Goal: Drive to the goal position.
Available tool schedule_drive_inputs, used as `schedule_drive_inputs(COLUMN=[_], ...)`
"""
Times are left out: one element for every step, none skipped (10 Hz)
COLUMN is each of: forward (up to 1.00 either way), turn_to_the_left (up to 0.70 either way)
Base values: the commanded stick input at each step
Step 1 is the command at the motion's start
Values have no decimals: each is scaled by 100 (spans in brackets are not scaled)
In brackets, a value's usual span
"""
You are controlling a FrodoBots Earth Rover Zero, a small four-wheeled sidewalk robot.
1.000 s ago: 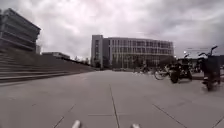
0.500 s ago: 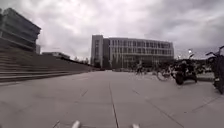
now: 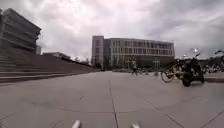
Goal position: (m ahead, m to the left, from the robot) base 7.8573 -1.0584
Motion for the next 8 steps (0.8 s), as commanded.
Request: schedule_drive_inputs(forward=[70,70,70,70,70,70,70,70], turn_to_the_left=[-1,-1,-1,-1,-1,-1,-21,-32])
